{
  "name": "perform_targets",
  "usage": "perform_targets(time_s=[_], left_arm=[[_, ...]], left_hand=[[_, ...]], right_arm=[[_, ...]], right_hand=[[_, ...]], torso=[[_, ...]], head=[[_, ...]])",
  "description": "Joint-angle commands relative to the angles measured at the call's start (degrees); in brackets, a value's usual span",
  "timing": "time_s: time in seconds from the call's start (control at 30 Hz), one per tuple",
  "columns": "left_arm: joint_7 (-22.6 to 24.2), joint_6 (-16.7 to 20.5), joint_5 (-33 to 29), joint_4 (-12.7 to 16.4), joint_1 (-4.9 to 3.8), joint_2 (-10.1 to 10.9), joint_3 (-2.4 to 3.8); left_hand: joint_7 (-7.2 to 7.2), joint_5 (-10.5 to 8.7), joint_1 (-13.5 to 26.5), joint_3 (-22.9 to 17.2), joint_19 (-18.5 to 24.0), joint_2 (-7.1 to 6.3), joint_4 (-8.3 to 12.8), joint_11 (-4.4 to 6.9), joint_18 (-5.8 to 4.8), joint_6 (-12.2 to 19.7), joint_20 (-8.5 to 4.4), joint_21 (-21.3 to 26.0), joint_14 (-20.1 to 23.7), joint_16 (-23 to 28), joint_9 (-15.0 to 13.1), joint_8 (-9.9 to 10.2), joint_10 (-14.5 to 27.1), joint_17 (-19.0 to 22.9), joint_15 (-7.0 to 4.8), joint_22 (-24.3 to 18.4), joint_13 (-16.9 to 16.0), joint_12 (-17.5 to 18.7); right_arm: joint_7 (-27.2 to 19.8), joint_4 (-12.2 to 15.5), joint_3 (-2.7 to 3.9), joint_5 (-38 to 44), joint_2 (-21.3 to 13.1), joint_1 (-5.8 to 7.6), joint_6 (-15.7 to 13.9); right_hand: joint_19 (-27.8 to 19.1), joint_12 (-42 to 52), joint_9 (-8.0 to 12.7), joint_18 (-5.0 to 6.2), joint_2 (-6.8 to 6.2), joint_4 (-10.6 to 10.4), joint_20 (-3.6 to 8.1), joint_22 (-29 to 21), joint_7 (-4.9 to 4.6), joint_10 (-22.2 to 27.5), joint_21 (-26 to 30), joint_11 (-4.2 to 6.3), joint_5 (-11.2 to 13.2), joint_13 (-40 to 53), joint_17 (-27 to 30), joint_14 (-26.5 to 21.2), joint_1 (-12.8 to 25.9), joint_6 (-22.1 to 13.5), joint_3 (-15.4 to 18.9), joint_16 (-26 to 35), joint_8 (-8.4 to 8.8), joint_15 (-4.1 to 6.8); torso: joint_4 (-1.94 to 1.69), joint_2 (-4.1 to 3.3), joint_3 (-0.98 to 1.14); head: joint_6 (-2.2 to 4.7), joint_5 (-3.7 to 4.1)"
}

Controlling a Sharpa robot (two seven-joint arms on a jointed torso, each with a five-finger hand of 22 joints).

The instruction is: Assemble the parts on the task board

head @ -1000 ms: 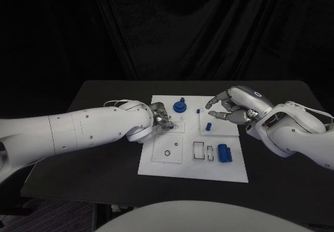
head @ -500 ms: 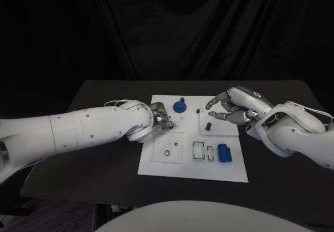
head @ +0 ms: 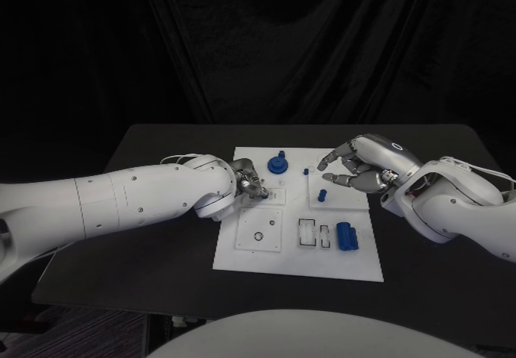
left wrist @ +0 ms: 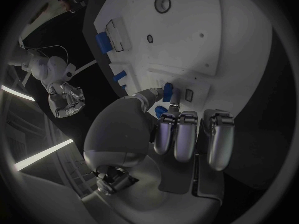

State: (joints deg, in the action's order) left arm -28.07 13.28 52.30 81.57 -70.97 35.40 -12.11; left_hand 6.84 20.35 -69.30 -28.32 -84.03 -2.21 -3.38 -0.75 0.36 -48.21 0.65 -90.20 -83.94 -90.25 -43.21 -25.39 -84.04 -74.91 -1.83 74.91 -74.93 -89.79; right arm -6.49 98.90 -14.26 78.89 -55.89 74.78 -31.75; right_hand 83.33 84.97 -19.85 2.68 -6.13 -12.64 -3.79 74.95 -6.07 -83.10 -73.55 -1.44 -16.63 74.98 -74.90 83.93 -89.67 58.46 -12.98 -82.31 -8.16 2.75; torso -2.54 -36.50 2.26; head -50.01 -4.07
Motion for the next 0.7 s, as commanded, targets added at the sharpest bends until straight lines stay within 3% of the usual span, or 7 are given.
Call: perform_targets(time_s=[0.03,0.07,0.17,0.7], left_arm=[[1.5,-1.6,-0.5,0.2,0.18,0.0,0.02],[1.5,-1.6,-0.5,0.2,0.18,0.0,0.02],[1.6,-1.7,-0.5,0.1,0.18,0.0,0.02],[1.3,-2.0,-0.5,-0.5,0.21,-0.2,0.02]], left_hand=[[-2.52,-1.37,1.4,-2.8,-6.0,-0.20,3.4,0.58,-0.36,-1.9,-0.37,0.2,-6.1,0.2,0.0,0.1,-6.0,-15.1,-0.57,15.1,-15.1,-0.2],[-2.71,-4.63,3.3,-0.8,-6.0,0.04,1.5,0.69,-0.36,-1.8,-0.43,0.2,-6.1,0.2,0.5,0.6,-6.0,-15.1,-0.60,15.1,-15.1,-0.2],[-2.76,-6.22,4.4,1.4,-6.0,0.27,-0.1,0.74,-0.36,-2.2,-0.58,0.2,-6.1,0.2,1.4,1.4,-6.0,-15.1,-0.76,15.1,-15.1,-0.2],[-2.73,-6.01,7.8,5.7,-6.0,1.29,-5.9,0.68,-0.36,-3.4,-0.56,0.2,-6.1,0.2,2.5,2.1,-6.0,-15.1,-0.71,15.1,-15.1,-0.2]], right_arm=[[1.3,0.0,0.04,0.0,-0.1,-0.14,0.6],[1.3,0.0,0.04,0.0,-0.1,-0.14,0.6],[1.3,0.0,0.04,0.0,0.0,-0.14,0.7],[1.9,0.0,0.04,0.0,0.0,-0.15,1.4]], right_hand=[[-0.4,-0.5,-0.1,1.14,0.02,-0.1,0.02,10.0,0.11,0.6,0.5,0.04,-0.4,7.5,-5.8,3.1,-0.8,0.4,-0.4,0.5,0.05,-0.29],[-0.4,-0.5,-0.1,1.14,0.02,-0.1,0.02,10.0,0.11,0.6,0.5,0.04,-0.4,7.5,-5.8,3.1,-0.8,0.4,-0.4,0.5,0.05,-0.29],[-0.4,-0.5,-0.1,1.14,0.02,-0.1,0.02,10.0,0.11,0.6,0.5,0.04,-0.4,7.5,-5.8,3.1,-0.8,0.4,-0.4,0.5,0.05,-0.29],[-0.5,-0.8,-0.1,1.21,0.19,-0.1,0.03,9.9,0.13,0.9,0.8,0.06,-0.6,7.1,-5.6,3.0,-0.9,0.5,-0.5,0.7,0.09,-0.26]], torso=[[-0.09,-0.01,0.02],[-0.07,-0.03,0.01],[-0.02,-0.03,-0.01],[-0.02,-0.06,0.02]], head=[[0.01,-0.01],[0.01,-0.02],[0.01,-0.15],[0.01,-0.19]])
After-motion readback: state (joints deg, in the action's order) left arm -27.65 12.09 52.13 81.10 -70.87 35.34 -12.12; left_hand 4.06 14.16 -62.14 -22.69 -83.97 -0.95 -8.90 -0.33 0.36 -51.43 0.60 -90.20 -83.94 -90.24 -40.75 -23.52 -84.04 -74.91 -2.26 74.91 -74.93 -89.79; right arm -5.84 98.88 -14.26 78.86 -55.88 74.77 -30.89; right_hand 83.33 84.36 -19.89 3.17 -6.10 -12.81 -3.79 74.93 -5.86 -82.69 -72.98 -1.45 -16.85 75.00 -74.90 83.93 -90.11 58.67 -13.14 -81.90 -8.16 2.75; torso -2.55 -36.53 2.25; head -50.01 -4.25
